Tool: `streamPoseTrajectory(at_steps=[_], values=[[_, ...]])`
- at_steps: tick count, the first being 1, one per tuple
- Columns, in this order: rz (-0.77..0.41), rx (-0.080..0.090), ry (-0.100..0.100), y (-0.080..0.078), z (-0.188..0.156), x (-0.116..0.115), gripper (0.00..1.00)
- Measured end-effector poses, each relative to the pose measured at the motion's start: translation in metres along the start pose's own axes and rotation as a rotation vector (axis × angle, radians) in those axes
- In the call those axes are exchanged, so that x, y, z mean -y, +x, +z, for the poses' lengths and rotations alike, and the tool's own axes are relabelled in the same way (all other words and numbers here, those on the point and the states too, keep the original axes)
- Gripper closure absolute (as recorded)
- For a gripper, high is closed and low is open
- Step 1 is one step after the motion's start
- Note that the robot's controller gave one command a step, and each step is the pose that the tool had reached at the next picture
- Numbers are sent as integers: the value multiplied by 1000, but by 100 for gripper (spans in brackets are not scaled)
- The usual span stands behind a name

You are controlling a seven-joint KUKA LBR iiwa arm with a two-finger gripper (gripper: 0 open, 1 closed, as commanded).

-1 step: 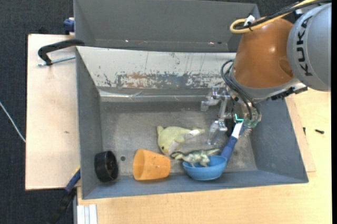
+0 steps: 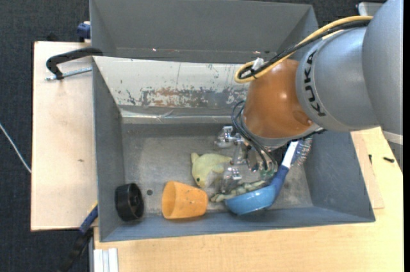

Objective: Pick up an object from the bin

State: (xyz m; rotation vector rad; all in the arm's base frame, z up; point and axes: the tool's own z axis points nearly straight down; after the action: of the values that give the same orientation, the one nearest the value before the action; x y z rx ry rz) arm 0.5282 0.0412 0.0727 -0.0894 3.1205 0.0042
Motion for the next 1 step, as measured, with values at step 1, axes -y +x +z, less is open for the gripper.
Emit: streamPoseTrajectory(at_steps=[1], values=[[2,-13,1,3,0,1,100]])
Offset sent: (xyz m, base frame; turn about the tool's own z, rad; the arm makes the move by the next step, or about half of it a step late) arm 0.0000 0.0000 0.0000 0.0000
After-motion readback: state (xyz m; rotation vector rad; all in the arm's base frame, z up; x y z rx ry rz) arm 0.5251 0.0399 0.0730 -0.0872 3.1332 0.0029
